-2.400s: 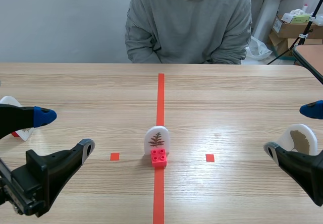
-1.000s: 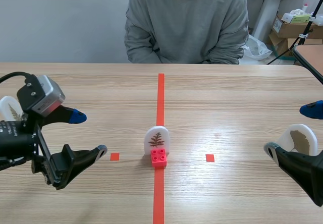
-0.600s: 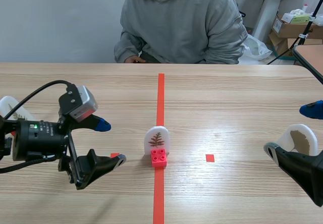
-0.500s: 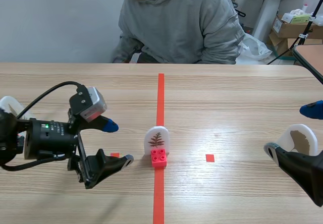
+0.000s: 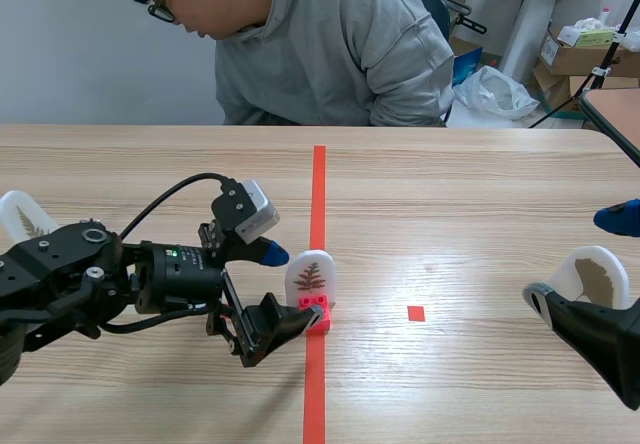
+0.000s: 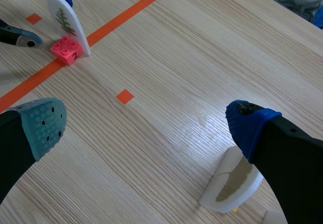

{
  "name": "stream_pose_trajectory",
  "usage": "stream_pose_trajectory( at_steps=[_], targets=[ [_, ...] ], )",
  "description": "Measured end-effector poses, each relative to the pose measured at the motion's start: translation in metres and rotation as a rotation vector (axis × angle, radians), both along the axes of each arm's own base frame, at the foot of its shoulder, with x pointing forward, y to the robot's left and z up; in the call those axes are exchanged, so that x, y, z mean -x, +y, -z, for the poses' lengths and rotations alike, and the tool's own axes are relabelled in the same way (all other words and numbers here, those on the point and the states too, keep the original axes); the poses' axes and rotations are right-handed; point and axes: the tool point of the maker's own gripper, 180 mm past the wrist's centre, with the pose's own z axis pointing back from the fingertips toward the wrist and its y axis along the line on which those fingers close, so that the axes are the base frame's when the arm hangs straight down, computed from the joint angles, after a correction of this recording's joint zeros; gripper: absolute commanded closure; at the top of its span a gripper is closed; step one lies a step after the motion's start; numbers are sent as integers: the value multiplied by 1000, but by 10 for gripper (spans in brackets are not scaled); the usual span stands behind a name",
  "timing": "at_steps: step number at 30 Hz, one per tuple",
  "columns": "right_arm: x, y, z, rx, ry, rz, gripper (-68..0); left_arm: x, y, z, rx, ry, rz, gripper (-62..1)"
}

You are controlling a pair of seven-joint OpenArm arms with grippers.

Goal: Do the leaf sorting experiment

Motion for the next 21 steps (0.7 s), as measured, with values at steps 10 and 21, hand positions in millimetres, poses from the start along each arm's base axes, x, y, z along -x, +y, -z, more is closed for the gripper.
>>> stream_pose_trajectory(
  at_steps=[10, 21],
  targets=[
    [0, 0, 0, 0, 0, 0, -667, -2, -20, 7, 32, 6, -8, -462],
    [0, 0, 0, 0, 0, 0, -667, -14, -14, 7, 18, -24, -71, -161]
  ],
)
